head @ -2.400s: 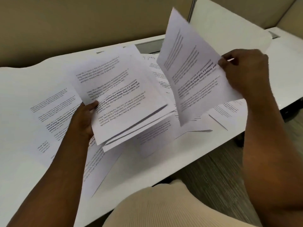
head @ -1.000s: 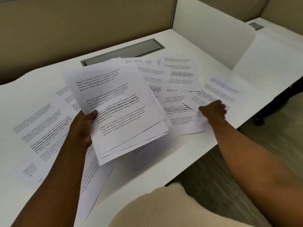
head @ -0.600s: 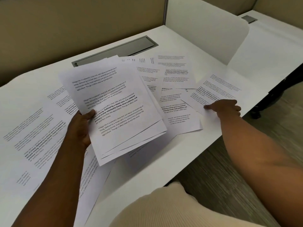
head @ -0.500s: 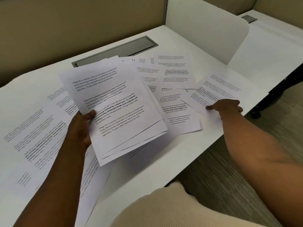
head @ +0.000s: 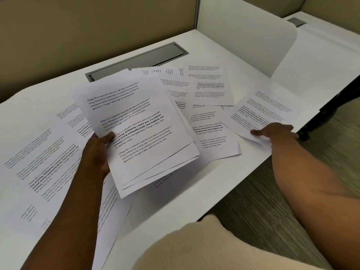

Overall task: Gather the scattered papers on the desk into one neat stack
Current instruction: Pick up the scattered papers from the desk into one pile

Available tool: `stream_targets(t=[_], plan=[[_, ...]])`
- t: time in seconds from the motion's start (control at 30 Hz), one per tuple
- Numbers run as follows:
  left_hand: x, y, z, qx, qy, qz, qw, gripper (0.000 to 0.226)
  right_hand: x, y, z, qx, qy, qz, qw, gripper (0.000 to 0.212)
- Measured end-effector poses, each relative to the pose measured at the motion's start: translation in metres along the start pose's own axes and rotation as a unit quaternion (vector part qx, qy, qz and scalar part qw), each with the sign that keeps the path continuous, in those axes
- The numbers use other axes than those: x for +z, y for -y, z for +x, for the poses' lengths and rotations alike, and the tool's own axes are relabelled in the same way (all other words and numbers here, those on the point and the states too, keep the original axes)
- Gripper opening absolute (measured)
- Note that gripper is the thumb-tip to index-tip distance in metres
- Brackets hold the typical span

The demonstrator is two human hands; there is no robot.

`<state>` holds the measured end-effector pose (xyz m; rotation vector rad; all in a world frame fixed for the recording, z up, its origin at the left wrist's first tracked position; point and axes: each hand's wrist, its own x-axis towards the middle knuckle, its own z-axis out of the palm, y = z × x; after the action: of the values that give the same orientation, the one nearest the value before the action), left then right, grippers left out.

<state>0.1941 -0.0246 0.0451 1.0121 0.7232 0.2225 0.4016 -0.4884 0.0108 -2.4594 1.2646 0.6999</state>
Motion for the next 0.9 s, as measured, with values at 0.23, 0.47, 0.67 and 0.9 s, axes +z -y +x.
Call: stream_targets(t=[0.23,0.47,0.67,0.9], plan=[[0.003,0.001,-0.001,0.001,0.019,0.009,1.000,0.032,0.006,-0.019,-0.014,-0.089,0.000,0.232,0.969,0.116],[-0.003,-0.001,-0.008,-0.003,0.034,-0.006,0.999,0.032,0.006,-0.016,-0.034,-0.142,-0.118,0.259,0.948,0.047],[-0.013,-0.011,-0.017,0.010,0.019,-0.033,0.999,0.029,-0.008,-0.016,-0.073,-0.353,-0.262,0.271,0.856,0.036],[-0.024,-0.025,-0.028,0.034,0.021,-0.071,0.997,0.027,-0.025,-0.002,-0.133,-0.473,-0.271,0.347,0.764,0.029]])
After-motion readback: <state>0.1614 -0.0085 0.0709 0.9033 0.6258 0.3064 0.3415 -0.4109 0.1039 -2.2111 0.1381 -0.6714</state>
